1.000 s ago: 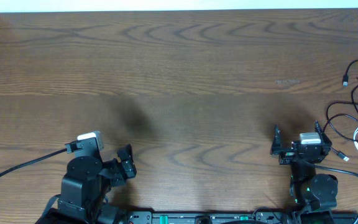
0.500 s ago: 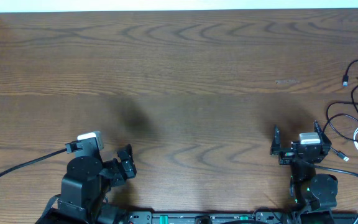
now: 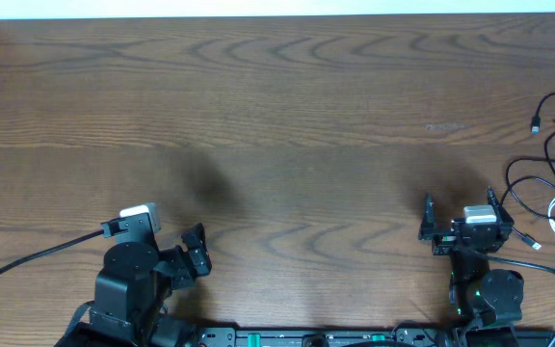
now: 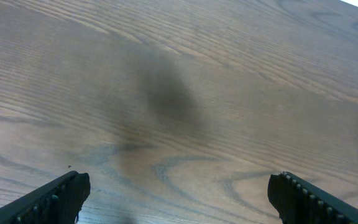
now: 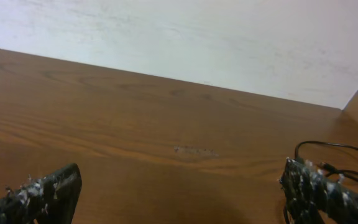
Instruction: Untangle cables
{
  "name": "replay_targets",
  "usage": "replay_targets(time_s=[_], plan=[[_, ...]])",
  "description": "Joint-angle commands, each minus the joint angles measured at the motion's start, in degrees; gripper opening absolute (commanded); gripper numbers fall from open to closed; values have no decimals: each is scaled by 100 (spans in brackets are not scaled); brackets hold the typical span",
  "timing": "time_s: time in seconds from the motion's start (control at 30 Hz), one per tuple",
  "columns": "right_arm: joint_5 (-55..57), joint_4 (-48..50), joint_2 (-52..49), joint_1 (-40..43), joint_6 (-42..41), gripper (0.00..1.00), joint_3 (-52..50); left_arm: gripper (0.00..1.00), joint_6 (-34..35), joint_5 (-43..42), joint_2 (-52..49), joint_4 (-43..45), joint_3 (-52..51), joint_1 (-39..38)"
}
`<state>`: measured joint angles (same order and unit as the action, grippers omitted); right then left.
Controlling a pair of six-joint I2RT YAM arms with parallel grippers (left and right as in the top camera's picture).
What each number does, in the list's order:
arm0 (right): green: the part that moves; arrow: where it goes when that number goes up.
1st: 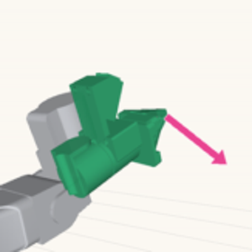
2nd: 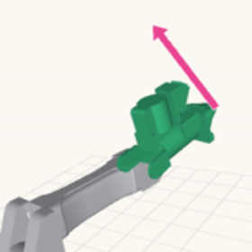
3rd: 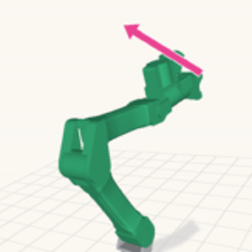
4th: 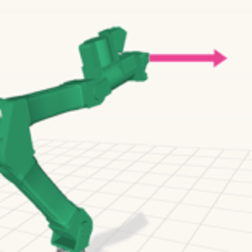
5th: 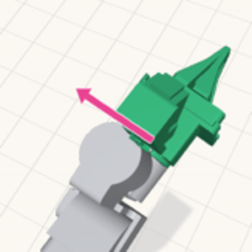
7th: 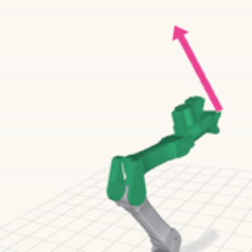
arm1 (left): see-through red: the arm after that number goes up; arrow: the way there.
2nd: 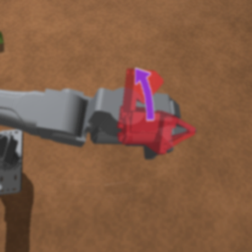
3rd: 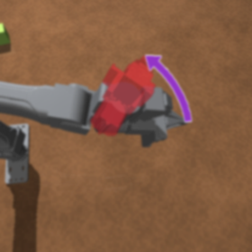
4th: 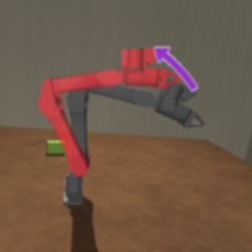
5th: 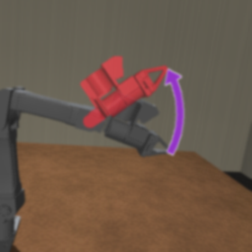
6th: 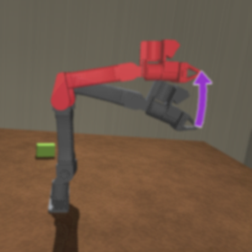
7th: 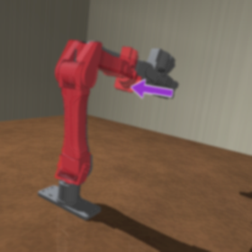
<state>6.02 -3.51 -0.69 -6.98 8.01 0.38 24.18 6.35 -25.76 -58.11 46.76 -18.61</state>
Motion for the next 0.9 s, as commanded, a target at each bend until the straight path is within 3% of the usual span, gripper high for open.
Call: replay_targets(time_s=[0.0,0.33,0.53,0.87], plan=[[-37,-31,37,35,63,99,-7,96,13,57,4,-9,-15,-13],[-37,-31,37,35,63,99,-7,96,11,55,26,-17,-15,7],[-37,-33,37,35,63,99,-7,96,11,35,186,-81,-118,566],[-37,-31,37,35,66,99,-7,96,-61,35,1497,1104,-1729,1589]])
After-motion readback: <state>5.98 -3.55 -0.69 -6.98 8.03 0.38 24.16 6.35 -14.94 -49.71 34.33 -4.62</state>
